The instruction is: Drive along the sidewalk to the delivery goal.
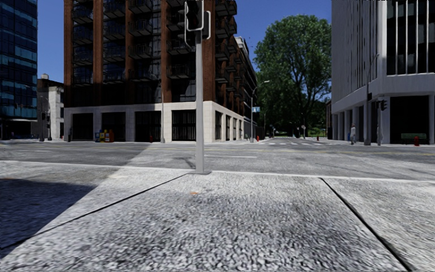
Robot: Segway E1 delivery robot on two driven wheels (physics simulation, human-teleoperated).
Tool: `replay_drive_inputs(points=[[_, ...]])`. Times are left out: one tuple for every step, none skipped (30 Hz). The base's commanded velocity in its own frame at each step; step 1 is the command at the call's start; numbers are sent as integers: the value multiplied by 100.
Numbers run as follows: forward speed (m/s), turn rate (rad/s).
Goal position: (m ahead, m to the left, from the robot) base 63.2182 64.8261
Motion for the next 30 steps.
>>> replay_drive_inputs(points=[[200, 64], [200, 64], [200, 64], [200, 64], [200, 64], [200, 64], [200, 64], [200, 64], [200, 64], [200, 64], [200, 64], [200, 64], [200, 64], [200, 64], [200, 64], [200, 64], [200, 64], [200, 64], [200, 64], [200, 64], [200, 64], [200, 64], [200, 64], [200, 64], [200, 64], [200, 64], [200, 64], [200, 64], [200, 64], [200, 64]])
